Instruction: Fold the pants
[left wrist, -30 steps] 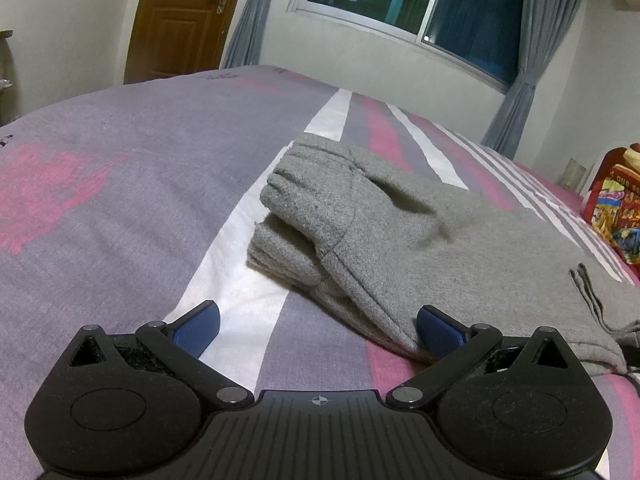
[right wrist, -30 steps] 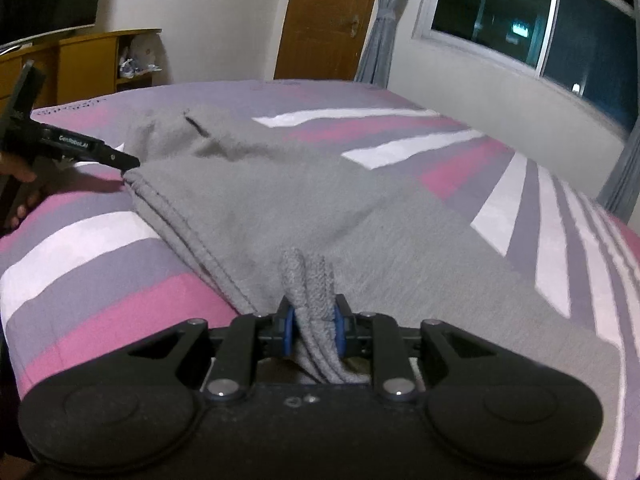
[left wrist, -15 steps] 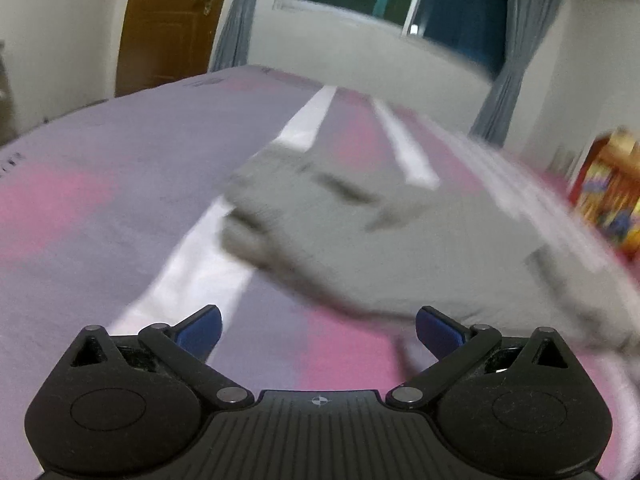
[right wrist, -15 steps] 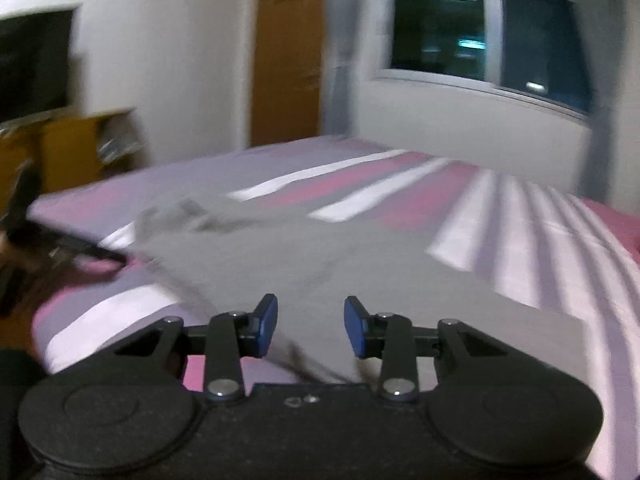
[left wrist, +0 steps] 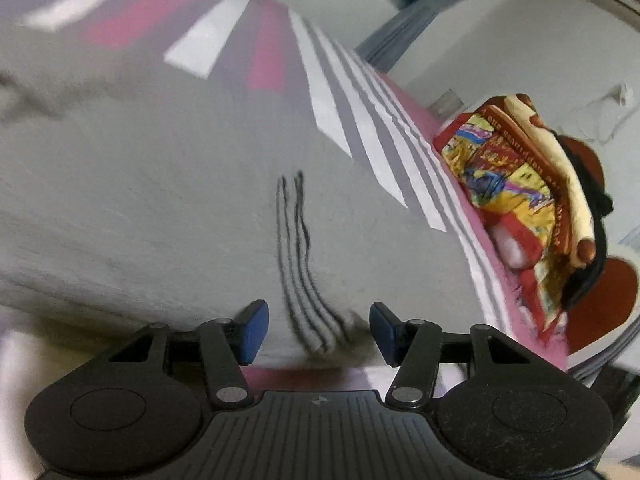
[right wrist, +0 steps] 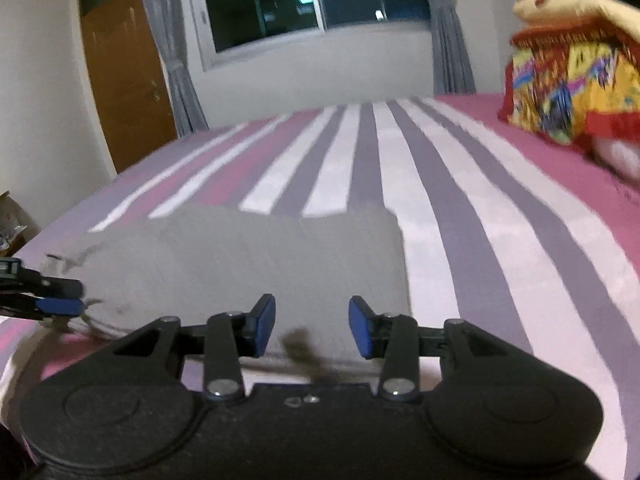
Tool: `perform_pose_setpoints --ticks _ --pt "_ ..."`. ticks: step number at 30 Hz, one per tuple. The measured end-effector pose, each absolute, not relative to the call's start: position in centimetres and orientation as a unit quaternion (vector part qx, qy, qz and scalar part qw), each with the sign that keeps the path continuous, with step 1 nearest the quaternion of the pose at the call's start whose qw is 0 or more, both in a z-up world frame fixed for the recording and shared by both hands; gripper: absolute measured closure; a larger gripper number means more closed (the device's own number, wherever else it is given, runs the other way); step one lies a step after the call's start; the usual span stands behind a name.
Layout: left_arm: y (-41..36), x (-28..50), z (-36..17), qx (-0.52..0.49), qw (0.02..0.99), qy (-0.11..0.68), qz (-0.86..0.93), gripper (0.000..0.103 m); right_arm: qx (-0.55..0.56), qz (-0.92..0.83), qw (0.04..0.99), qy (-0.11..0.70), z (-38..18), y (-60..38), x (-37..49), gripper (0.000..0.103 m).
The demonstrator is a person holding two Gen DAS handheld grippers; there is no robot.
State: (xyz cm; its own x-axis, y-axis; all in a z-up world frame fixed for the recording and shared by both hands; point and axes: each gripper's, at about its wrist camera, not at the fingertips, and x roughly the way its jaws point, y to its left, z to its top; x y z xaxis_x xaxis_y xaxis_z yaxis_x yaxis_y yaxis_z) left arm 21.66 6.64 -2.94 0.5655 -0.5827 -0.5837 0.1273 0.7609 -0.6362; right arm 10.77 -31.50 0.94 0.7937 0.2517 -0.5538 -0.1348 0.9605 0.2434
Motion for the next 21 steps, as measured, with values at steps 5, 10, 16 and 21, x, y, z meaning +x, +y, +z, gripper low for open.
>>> perform_pose_setpoints --ticks 5,10,16,21 --pt "4.6 22.1 -2.8 -0.233 0.864 0.392 -0.214 0.093 0.101 0.082 0.933 0.336 -0.1 -31.5 11.2 0.066" --pt "2.4 21.0 -2.9 -0.11 0.895 0.381 -0.203 0.088 0.083 0.085 0.931 0.345 -0.5 -30.7 11.1 0.065" --pt "3.7 19.9 -0.8 -0.101 0.922 0.331 -0.176 0.059 0.104 0.101 0.929 0.341 0.3 -31.8 12.6 0.064" --pt "2.9 23.6 -0.6 -0.063 0.911 0.364 -0.181 0.039 0.084 0.106 0.921 0.365 -0.8 -32.7 16.4 0.068"
